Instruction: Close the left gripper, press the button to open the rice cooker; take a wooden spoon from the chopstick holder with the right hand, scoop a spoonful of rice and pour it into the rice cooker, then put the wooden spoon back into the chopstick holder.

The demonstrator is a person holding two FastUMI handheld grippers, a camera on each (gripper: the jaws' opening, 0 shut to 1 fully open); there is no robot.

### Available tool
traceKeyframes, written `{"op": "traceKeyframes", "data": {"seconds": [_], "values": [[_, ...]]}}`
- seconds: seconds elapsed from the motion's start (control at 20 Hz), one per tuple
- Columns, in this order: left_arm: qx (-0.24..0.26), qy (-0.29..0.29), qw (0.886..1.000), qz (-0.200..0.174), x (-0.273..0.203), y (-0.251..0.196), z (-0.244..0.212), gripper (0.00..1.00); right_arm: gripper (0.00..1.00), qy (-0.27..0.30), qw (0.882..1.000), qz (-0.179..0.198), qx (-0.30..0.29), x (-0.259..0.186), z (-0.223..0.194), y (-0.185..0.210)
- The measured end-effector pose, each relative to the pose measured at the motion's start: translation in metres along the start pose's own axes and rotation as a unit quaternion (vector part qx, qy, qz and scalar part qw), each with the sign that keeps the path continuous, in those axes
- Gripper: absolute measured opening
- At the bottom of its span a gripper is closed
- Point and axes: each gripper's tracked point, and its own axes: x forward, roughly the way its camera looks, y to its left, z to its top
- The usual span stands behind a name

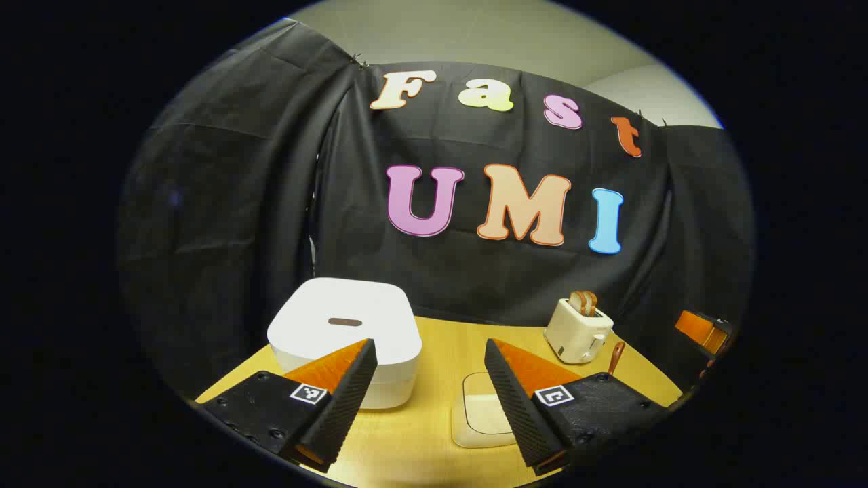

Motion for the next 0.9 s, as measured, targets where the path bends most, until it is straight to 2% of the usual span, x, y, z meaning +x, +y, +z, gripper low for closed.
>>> {"op": "traceKeyframes", "data": {"seconds": [0.25,0.5,0.9], "values": [[-0.006,0.003,1.000,-0.004,0.002,0.000,0.000,0.95,0.95,0.001,1.000,-0.009,-0.011,-0.006,0.000,-0.009],[0.002,0.002,1.000,-0.002,-0.002,0.008,-0.001,0.95,1.00,0.001,0.999,-0.010,-0.042,-0.012,-0.003,-0.009],[0.006,-0.001,1.000,0.006,-0.005,0.012,-0.001,0.95,1.00,-0.004,0.999,0.006,-0.051,-0.008,-0.005,0.001]]}}
